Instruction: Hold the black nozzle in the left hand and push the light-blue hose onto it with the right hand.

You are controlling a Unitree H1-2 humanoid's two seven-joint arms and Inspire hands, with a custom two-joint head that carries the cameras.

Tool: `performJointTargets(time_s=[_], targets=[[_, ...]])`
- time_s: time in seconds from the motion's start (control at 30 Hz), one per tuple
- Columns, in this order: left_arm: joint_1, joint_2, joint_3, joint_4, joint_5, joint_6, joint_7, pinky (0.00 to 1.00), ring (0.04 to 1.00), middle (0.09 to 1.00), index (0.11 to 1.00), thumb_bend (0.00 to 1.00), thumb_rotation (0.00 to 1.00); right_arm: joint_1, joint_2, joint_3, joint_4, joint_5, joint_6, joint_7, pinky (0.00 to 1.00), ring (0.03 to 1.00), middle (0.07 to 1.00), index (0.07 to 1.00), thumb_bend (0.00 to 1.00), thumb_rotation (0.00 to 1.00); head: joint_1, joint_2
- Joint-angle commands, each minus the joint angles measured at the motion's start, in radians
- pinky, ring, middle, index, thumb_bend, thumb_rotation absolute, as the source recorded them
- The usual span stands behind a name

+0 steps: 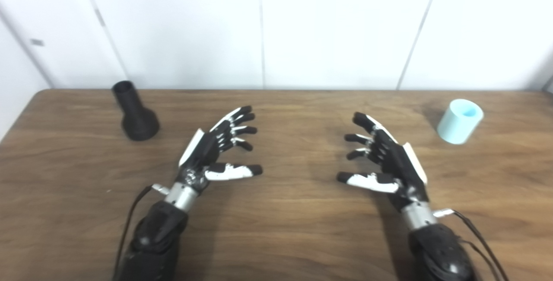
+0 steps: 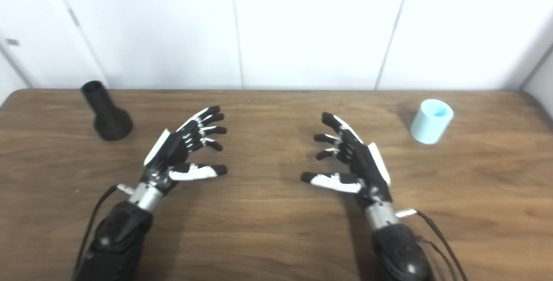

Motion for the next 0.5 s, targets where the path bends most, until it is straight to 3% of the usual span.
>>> performJointTargets(time_s=[0.0,0.07,0.17,0.27,0.47], targets=[[0.066,-0.044,-0.023,0.123,0.013,-0.039,0.026,0.58,0.757,0.867,0.888,0.87,0.12,-0.015,-0.029,-0.018,-0.006,0.036,-0.043,0.018,0.58,0.763,0.899,0.889,0.74,0.07,0.043,-0.014],[0.055,-0.057,-0.026,0.155,0.022,-0.054,0.034,0.58,0.758,0.870,0.891,0.87,0.14,-0.016,-0.038,-0.026,0.005,0.059,-0.045,0.030,0.61,0.773,0.910,0.900,0.72,0.03,0.075,-0.024],[0.047,-0.077,-0.030,0.175,0.030,-0.051,0.046,0.57,0.762,0.873,0.892,0.86,0.13,-0.011,-0.039,-0.032,-0.030,0.064,0.010,0.022,0.64,0.782,0.910,0.911,0.68,0.00,0.095,-0.038],[0.042,-0.090,-0.027,0.189,0.035,-0.054,0.054,0.57,0.755,0.862,0.870,0.83,0.10,-0.007,-0.034,-0.035,-0.062,0.063,0.047,0.014,0.61,0.791,0.914,0.924,0.65,0.00,0.106,-0.046],[0.039,-0.115,-0.009,0.173,0.088,-0.070,0.140,0.60,0.729,0.808,0.839,0.74,0.07,-0.022,-0.038,-0.031,-0.050,0.078,0.018,0.036,0.58,0.792,0.921,0.940,0.59,0.00,0.114,-0.058]])
